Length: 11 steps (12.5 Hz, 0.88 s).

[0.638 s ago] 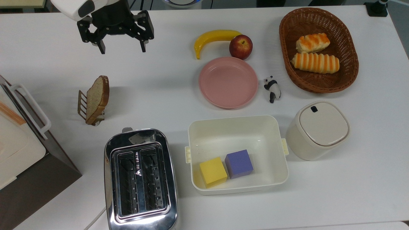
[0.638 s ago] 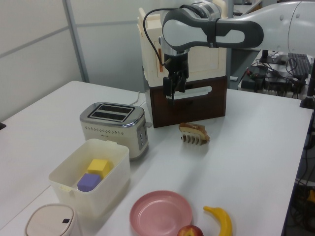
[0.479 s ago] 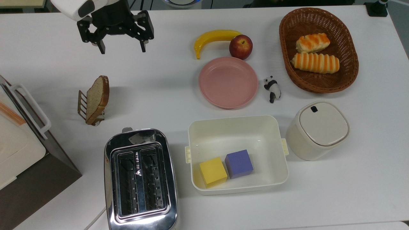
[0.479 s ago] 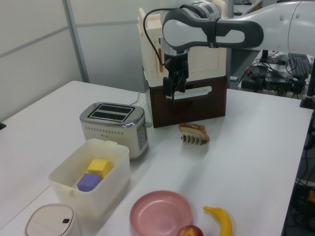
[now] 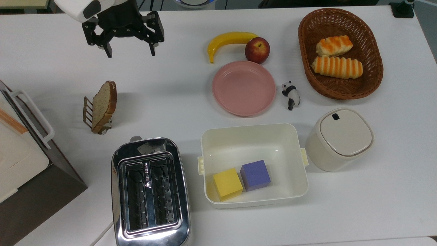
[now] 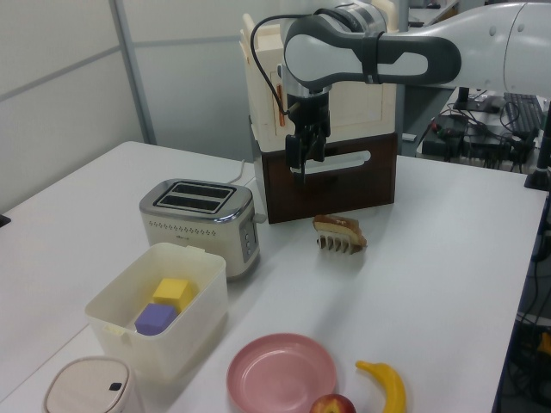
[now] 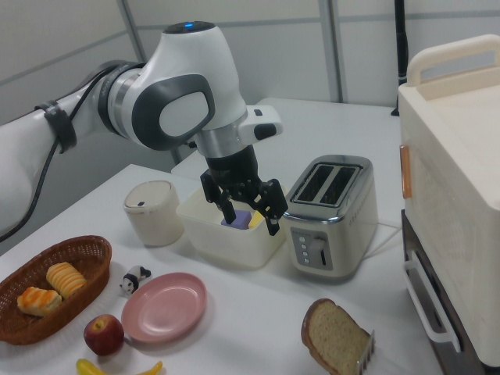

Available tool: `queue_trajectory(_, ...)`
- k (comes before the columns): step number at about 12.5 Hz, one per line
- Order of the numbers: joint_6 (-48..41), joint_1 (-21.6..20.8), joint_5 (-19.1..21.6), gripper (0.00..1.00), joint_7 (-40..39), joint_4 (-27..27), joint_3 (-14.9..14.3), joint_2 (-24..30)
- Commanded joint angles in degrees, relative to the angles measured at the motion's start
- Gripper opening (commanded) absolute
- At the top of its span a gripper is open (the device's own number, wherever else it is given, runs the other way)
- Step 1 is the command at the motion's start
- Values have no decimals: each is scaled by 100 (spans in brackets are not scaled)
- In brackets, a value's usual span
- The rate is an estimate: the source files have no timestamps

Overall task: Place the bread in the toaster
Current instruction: 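Move the gripper toward the bread slice in the metal rack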

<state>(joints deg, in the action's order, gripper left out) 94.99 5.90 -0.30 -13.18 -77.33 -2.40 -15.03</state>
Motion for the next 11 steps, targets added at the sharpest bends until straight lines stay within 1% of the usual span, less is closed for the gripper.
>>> queue_trajectory(1,29,-37,-146,100,62,-151,-41,167)
queue_trajectory(4,-50,-19,-146,100,70,-159,-59,246)
queue_trajectory(5,-173,-19,-155,100,53,-159,-85,247)
queue_trajectory(8,-183,-19,-198,100,44,-168,-103,194)
queue_trajectory(9,-157,-19,-268,100,1,-168,-94,176)
queue_trajectory(11,-200,-19,-269,100,-236,-168,-94,176)
